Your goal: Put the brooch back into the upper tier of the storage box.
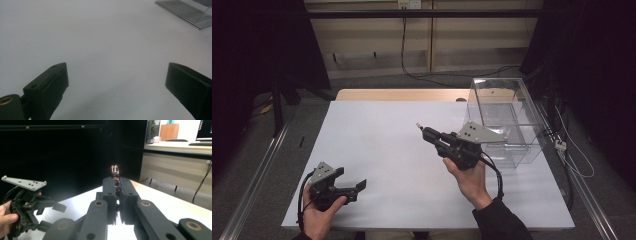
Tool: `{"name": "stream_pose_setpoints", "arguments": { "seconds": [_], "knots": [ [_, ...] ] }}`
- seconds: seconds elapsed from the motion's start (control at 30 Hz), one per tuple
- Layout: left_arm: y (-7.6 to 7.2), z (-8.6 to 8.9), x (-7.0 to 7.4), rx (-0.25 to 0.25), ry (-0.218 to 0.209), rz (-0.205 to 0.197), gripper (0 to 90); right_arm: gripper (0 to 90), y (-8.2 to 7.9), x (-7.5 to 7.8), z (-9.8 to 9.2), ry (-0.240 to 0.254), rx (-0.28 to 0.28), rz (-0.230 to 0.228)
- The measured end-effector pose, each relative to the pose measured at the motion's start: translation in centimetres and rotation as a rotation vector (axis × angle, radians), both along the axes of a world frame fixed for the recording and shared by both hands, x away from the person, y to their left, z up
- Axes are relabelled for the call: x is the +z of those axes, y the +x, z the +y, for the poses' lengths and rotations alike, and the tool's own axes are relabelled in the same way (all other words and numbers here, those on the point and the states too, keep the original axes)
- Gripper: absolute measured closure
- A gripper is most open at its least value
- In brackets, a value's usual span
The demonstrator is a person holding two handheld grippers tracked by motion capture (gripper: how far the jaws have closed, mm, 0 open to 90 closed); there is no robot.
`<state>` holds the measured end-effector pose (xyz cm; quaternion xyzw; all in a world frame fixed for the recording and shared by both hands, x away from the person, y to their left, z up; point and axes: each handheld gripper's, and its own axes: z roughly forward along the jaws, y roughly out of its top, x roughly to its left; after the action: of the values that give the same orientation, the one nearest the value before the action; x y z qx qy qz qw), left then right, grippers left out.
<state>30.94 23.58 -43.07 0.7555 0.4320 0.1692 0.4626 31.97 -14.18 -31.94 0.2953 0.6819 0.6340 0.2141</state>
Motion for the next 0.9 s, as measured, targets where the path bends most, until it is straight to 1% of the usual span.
{"name": "stream_pose_setpoints", "arguments": {
  "seconds": [0.07,0.1,0.13,0.33,0.4,0.5,0.7,0.8,0.9],
  "knots": [
    [0.0,0.0,0.0,0.008,-0.012,-0.002,4.0,84.5,-0.1,0.2,-0.3,-0.005,-0.008,-0.012],
    [0.0,0.1,0.0,0.009,-0.015,0.003,3.9,84.6,-0.1,0.3,-0.4,0.001,-0.012,-0.016],
    [0.0,0.1,0.0,0.01,-0.014,0.008,3.8,84.6,-0.2,0.4,-0.5,0.004,-0.018,-0.014],
    [0.0,0.1,-0.1,0.005,-0.02,0.008,3.9,84.6,-0.5,1.0,-1.6,0.018,-0.037,-0.032],
    [0.0,0.1,0.0,0.005,-0.018,0.007,3.9,84.5,-0.7,1.1,-1.9,0.016,-0.042,-0.04],
    [0.0,0.0,0.0,-0.008,-0.01,-0.001,3.9,84.6,-1.1,1.4,-2.3,0.017,-0.05,-0.056],
    [0.0,0.1,-0.1,-0.01,-0.013,0.0,3.9,84.5,-1.4,1.8,-3.4,0.026,-0.078,-0.056],
    [0.0,0.1,0.0,-0.017,-0.016,-0.005,3.9,84.5,-1.6,2.0,-4.0,0.031,-0.093,-0.054],
    [0.0,0.1,0.1,-0.023,-0.019,-0.011,3.8,84.5,-1.9,2.4,-4.7,0.039,-0.106,-0.062]
  ]
}}
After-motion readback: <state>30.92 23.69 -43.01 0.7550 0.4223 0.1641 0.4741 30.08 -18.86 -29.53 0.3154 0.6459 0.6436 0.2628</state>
